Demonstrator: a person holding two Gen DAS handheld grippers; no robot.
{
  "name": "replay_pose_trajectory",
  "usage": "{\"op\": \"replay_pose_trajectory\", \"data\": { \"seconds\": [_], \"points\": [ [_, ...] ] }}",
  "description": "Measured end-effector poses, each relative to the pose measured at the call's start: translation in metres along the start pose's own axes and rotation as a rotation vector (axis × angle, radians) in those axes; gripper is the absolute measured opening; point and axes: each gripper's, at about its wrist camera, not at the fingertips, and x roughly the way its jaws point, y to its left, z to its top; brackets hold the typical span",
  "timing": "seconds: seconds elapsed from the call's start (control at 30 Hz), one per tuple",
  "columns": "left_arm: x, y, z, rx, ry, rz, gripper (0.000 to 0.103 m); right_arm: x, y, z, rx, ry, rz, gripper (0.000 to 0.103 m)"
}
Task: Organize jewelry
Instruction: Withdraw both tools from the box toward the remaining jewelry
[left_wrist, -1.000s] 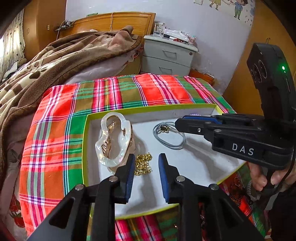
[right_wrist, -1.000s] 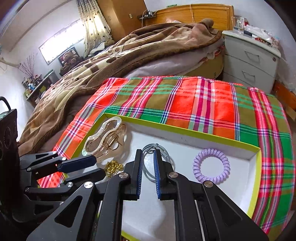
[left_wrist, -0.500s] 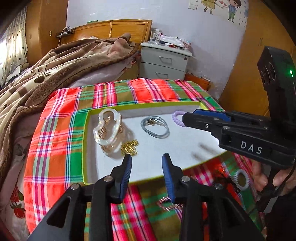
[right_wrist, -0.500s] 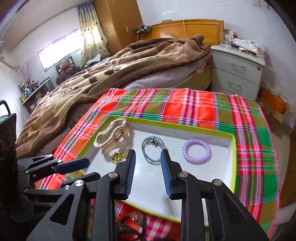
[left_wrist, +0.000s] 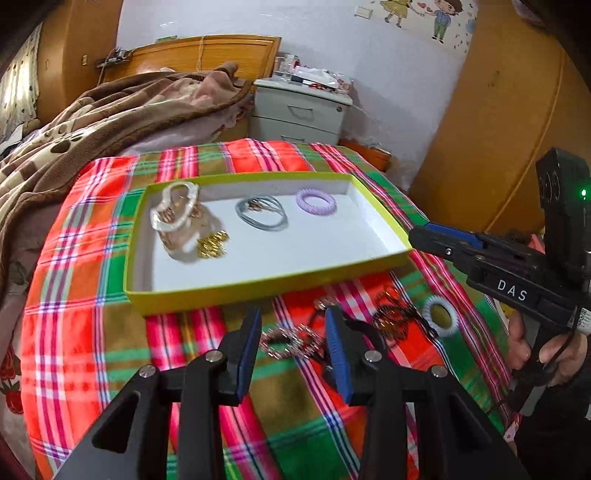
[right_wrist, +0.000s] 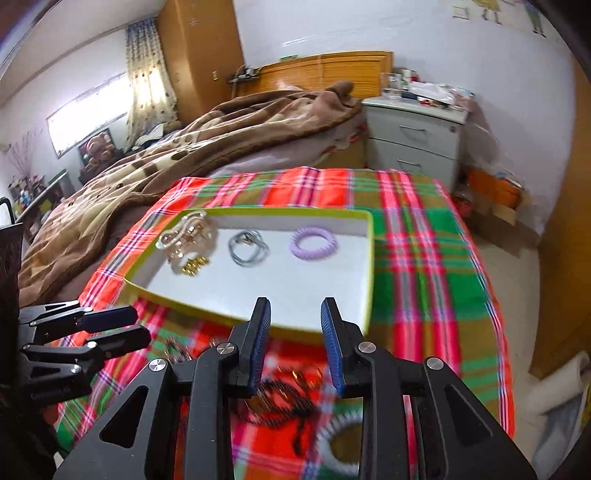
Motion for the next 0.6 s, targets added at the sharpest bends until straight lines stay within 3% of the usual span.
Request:
{"op": "replay_pose_trajectory", "data": {
  "seconds": [0.3, 0.6],
  "points": [
    [0.006, -0.017, -0.021, 0.024, 0.044, -0.022, 0.037, -0.011, -0.034, -0.034, 0.041, 0.038, -0.101, 0.029],
    [0.014, -0.026, -0.029, 0.045, 0.081, -0.02, 0.037, -0.009, -0.047, -0.056, 0.051, 0.088, -0.121, 0.029]
  ]
}}
